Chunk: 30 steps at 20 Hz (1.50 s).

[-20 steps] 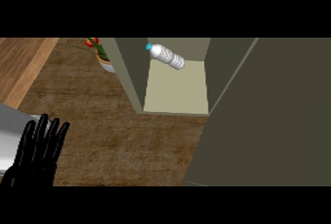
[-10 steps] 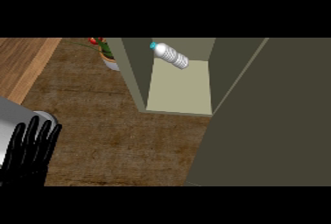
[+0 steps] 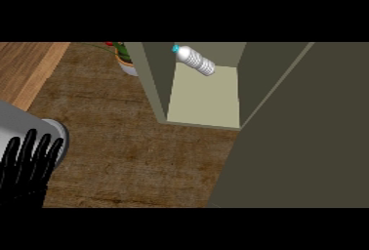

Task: Pick up the bottled water, place it into the cabinet and close the cabinet

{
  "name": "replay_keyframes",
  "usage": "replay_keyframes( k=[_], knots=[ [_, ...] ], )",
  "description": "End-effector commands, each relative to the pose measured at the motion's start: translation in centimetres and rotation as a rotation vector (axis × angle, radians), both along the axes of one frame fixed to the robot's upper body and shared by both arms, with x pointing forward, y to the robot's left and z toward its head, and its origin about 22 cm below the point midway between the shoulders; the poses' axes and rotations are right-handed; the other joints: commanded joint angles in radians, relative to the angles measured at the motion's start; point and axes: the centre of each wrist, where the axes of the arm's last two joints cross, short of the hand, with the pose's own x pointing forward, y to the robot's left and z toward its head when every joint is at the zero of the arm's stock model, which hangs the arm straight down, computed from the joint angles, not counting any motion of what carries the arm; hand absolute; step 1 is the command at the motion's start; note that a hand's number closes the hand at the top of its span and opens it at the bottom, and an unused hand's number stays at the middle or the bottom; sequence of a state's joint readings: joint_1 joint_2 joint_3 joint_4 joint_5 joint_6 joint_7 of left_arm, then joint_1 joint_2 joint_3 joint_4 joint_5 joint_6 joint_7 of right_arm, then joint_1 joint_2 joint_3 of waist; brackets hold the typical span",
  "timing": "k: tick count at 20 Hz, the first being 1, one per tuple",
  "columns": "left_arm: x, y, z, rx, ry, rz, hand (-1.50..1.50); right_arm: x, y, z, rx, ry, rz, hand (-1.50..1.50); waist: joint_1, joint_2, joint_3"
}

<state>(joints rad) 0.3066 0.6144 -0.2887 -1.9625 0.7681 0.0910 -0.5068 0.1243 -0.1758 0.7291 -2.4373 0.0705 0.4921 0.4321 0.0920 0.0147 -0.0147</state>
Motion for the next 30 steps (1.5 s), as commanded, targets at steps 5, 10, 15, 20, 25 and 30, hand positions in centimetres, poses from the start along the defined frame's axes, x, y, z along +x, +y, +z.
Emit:
replay_keyframes(
  k=[5, 10, 15, 20, 25, 30],
  knots=[
    [0.0, 0.3, 0.3, 0.0, -0.017, -0.045, -1.5, 1.4, 4.0, -1.4, 0.145, 0.203, 0.015, 1.5, 0.04, 0.018, 0.0],
    [0.3, 0.2, 0.6, 0.0, -0.036, -0.078, -1.5, 1.3, 4.8, -3.8, 0.133, 0.445, 0.206, 1.5, 0.086, 0.043, 0.0],
    [0.5, 1.0, 0.7, 0.013, -0.031, -0.063, -1.5, 3.4, 3.3, -4.0, 0.227, 0.504, 0.068, 1.5, 0.059, 0.035, 0.003],
    [-0.1, 1.1, 0.3, 0.0, -0.021, -0.04, -1.5, 4.0, 0.6, -3.7, 0.361, 0.467, -0.149, 1.5, 0.02, 0.026, 0.005],
    [-0.2, 1.5, 0.1, 0.004, -0.018, -0.026, -1.5, 5.1, -0.5, -4.2, 0.421, 0.484, -0.287, 1.5, 0.016, 0.031, 0.005],
    [0.1, 1.4, 0.3, -0.005, -0.023, -0.058, -1.5, 8.4, -0.9, -4.5, 0.448, 0.492, -0.4, 1.5, 0.044, 0.031, 0.006]
  ],
)
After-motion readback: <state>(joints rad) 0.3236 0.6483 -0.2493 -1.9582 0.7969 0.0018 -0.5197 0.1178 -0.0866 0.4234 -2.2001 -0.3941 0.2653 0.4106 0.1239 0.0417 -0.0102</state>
